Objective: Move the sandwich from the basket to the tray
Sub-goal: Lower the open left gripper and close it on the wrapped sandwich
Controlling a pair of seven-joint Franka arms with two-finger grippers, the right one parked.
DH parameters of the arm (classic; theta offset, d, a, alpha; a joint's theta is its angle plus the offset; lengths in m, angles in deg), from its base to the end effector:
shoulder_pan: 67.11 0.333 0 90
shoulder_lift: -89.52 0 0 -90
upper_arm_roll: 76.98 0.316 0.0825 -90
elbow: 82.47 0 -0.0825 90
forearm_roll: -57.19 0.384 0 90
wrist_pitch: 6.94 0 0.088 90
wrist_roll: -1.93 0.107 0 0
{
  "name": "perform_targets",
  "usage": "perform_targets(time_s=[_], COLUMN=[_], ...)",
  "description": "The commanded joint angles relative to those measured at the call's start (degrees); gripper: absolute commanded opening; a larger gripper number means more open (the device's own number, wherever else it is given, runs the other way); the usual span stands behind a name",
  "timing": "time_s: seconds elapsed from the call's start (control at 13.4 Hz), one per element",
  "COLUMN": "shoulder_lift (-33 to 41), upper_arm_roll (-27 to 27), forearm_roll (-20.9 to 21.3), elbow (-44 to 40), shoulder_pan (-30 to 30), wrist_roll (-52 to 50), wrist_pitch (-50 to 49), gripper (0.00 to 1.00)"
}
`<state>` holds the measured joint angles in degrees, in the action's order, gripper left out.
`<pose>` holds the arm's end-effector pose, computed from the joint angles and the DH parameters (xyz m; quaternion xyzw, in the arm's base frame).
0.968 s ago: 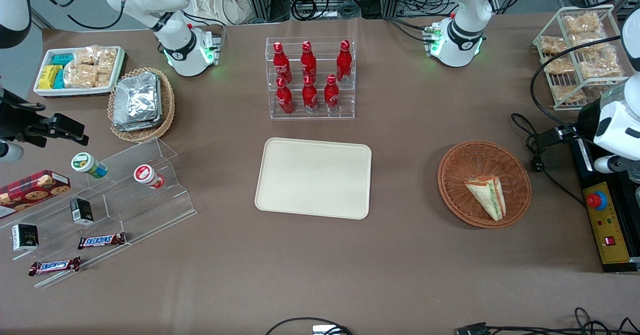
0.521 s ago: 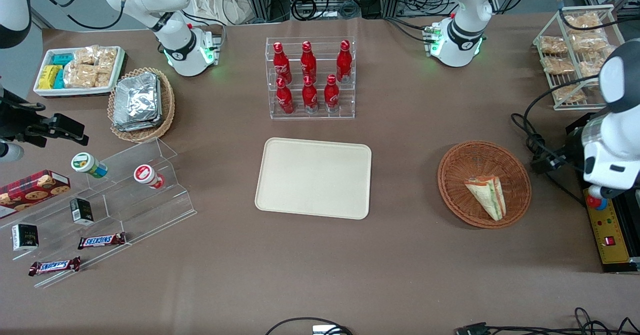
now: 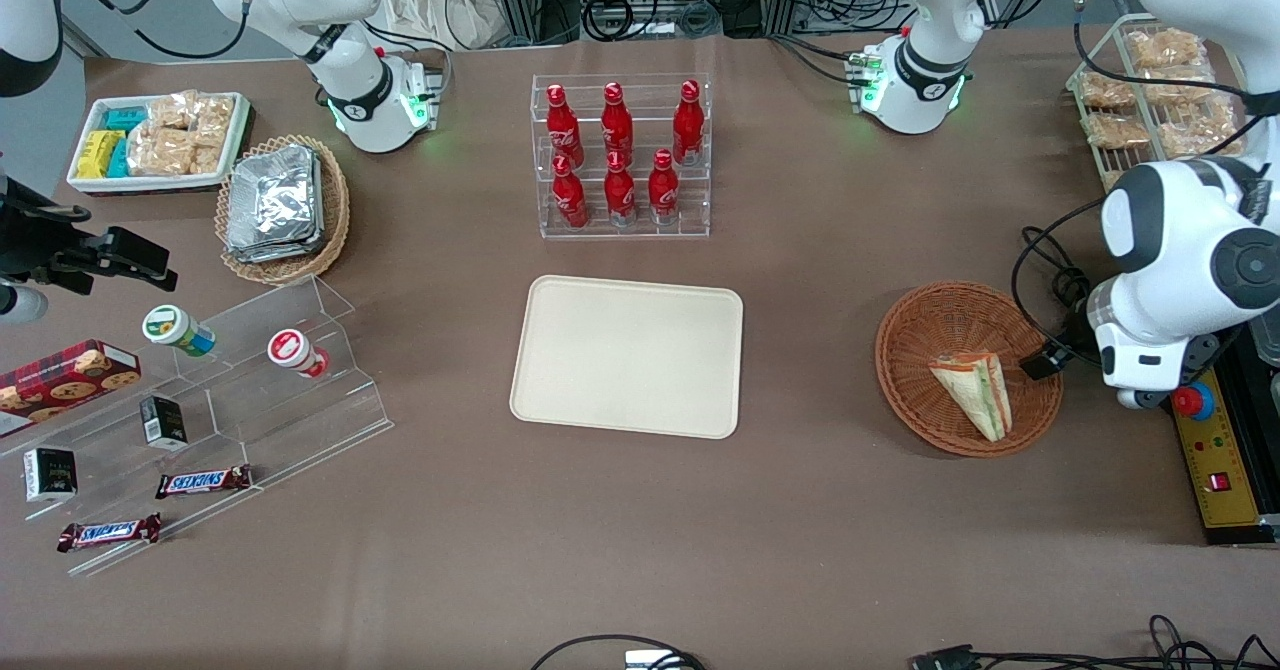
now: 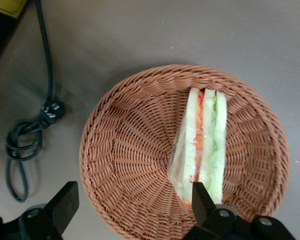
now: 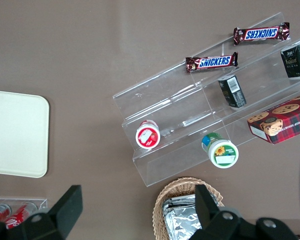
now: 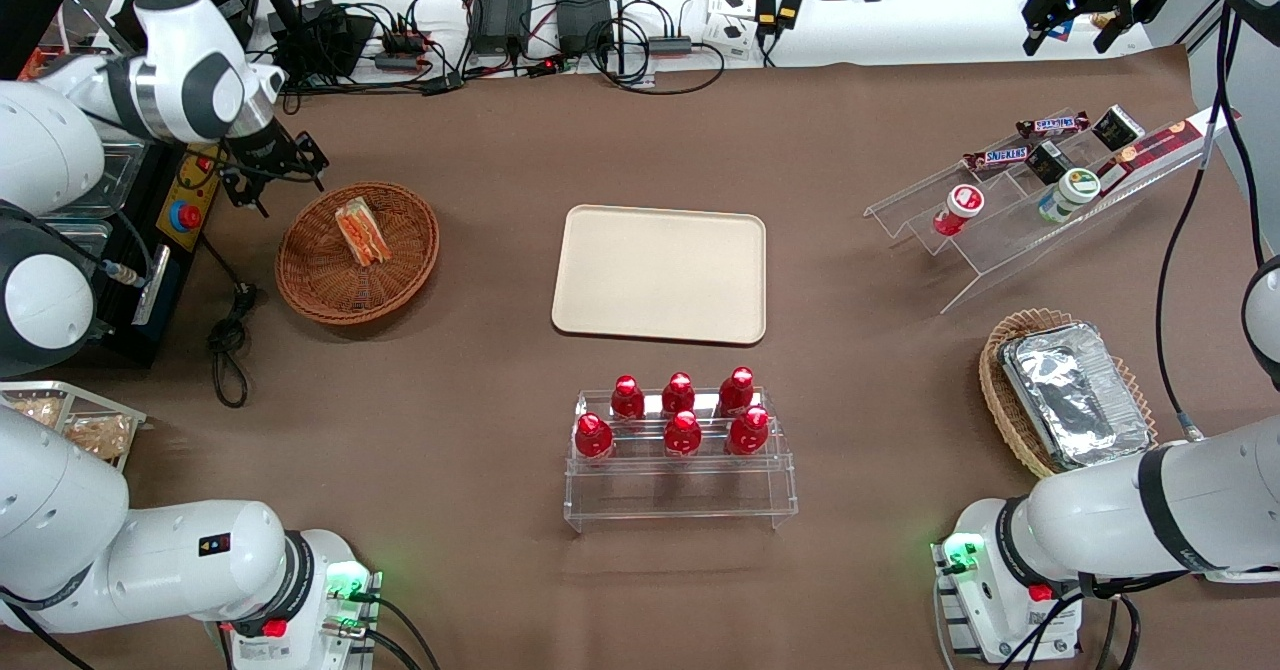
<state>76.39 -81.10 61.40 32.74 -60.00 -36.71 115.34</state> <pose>0.5798 0.0346 0.3332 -0.9404 -0.3353 0.0432 0.0368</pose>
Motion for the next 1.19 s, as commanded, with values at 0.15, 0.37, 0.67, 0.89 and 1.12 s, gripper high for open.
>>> perform_targets(time_s=[0.15, 0.37, 0.67, 0.89, 1.12], shoulder_lift=[-1.4, -4.2, -7.6, -9.5, -10.5], upper_arm_roll=[-0.5, -0.8, -1.2, -1.2, -1.2], forearm_roll=[-5.7, -7.6, -7.5, -7.5, -7.2], elbow=[2.0, 0.5, 0.5, 0.5, 0.5], shoulder_pan=[-0.3, -0.6, -1.9, -2.8, -2.8], wrist_roll=[-3.0, -3.0, -3.8, -3.9, -3.7], wrist_pitch=[5.7, 8.4, 13.1, 14.8, 15.3], gripper=[1.00, 1.00, 1.00, 1.00, 0.83])
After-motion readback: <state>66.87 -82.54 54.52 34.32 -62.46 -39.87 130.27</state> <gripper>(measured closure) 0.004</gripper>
